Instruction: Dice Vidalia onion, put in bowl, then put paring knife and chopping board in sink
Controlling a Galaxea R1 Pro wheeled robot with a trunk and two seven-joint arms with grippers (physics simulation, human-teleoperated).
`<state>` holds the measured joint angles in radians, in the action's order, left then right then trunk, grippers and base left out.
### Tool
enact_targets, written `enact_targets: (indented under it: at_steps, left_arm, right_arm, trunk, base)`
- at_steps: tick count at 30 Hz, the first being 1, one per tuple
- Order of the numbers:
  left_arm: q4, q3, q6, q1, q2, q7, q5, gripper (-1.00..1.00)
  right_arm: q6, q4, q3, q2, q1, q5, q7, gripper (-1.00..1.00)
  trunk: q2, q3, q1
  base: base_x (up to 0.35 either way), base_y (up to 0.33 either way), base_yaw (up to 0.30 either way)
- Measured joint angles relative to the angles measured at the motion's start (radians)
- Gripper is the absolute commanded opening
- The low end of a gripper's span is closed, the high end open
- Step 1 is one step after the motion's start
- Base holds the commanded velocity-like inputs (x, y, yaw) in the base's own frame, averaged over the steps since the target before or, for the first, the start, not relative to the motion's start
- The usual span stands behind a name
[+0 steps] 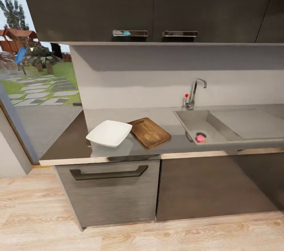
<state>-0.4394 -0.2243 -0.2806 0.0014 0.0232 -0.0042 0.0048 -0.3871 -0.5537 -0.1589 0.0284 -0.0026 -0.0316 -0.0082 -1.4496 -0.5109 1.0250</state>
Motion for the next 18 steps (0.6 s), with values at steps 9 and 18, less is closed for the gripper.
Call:
enact_targets:
  at_steps: [9, 18]
  left_arm:
    - [0.0, 0.0, 0.0, 0.0, -0.001, 0.003, 0.0, 1.0]
    - [0.0, 0.0, 0.0, 0.0, -0.001, 0.004, -0.001, 1.0]
  right_arm:
    - [-0.001, 0.0, 0.0, 0.002, 0.0, 0.001, -0.001, 1.0]
    - [-0.001, 0.0, 0.0, 0.002, 0.0, 0.001, -0.002, 1.0]
  trunk:
    - [0.0, 0.0, 0.0]
    - [0.0, 0.0, 0.0]
  base:
    - [0.008, -0.104, 0.014]
    - [0.081, -0.201, 0.136]
